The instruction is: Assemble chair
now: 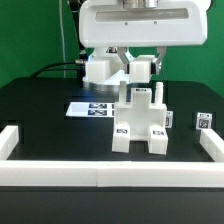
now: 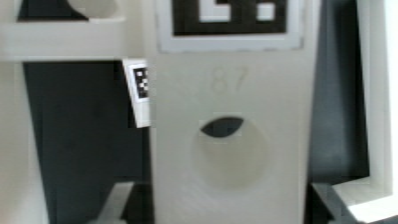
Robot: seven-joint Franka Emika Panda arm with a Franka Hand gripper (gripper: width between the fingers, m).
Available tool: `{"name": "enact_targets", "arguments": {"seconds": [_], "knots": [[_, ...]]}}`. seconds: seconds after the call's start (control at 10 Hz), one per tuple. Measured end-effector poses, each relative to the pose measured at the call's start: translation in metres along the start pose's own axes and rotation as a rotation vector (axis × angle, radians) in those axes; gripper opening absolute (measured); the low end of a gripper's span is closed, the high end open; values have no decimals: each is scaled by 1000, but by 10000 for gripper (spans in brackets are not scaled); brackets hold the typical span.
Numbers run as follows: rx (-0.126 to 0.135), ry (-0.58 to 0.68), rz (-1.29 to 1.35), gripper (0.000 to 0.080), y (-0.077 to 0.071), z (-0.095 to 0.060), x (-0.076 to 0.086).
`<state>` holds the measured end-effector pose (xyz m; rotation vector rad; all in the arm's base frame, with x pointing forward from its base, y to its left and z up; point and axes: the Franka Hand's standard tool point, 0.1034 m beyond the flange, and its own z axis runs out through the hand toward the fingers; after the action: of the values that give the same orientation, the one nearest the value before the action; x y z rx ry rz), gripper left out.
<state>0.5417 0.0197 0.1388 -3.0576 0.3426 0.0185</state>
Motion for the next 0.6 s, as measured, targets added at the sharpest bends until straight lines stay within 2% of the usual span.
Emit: {"name": "enact_targets", "arguments": {"seconds": [0.1,0.3,0.6], "knots": [[0,2,-2,288,-1,0,-1],[3,5,-24,288,-12,0,-10],[0,2,-46,288,-22,6,-19]]}}
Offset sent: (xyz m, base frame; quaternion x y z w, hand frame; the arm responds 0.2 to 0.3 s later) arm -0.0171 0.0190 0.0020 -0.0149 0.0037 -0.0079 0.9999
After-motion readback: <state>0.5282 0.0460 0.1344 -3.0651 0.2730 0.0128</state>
